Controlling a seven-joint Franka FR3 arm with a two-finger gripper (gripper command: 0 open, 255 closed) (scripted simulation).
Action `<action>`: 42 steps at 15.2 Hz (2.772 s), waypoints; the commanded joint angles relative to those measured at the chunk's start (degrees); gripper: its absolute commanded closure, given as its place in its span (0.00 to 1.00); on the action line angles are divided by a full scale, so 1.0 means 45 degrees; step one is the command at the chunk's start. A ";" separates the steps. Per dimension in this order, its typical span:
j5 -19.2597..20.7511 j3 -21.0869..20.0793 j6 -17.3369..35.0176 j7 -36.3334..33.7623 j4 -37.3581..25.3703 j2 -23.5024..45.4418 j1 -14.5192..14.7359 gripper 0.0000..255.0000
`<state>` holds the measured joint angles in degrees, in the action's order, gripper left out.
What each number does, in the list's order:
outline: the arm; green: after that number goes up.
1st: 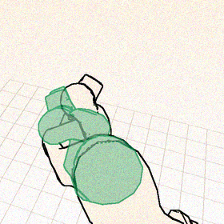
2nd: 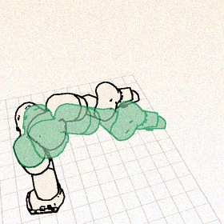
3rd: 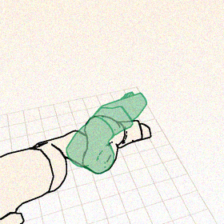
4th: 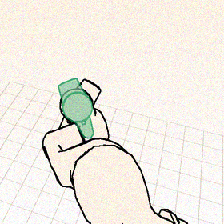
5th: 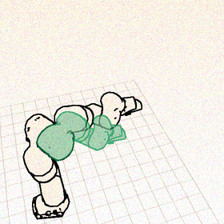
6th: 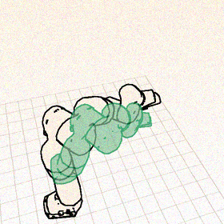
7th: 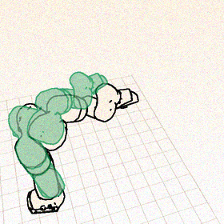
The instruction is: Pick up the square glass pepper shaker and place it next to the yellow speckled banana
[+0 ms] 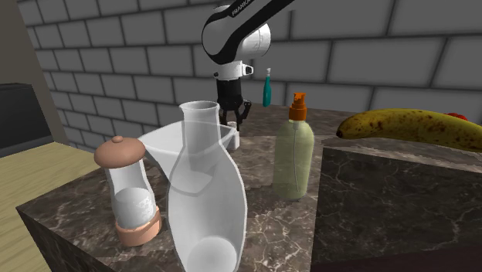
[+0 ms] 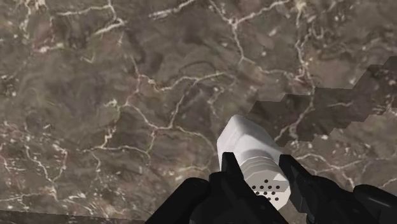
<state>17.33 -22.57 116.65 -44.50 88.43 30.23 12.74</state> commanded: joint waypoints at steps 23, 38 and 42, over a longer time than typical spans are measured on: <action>-0.0495 -0.0261 -0.3573 0.0597 -0.2943 -0.0738 0.0163 1.00; -0.0778 -0.0287 -0.5311 0.1248 -0.4151 -0.1376 -0.0138 1.00; -0.1501 -0.0159 -0.4378 0.2256 -0.1647 -0.3157 -0.1387 1.00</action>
<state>11.52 -23.42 95.89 -35.56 77.94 18.31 7.93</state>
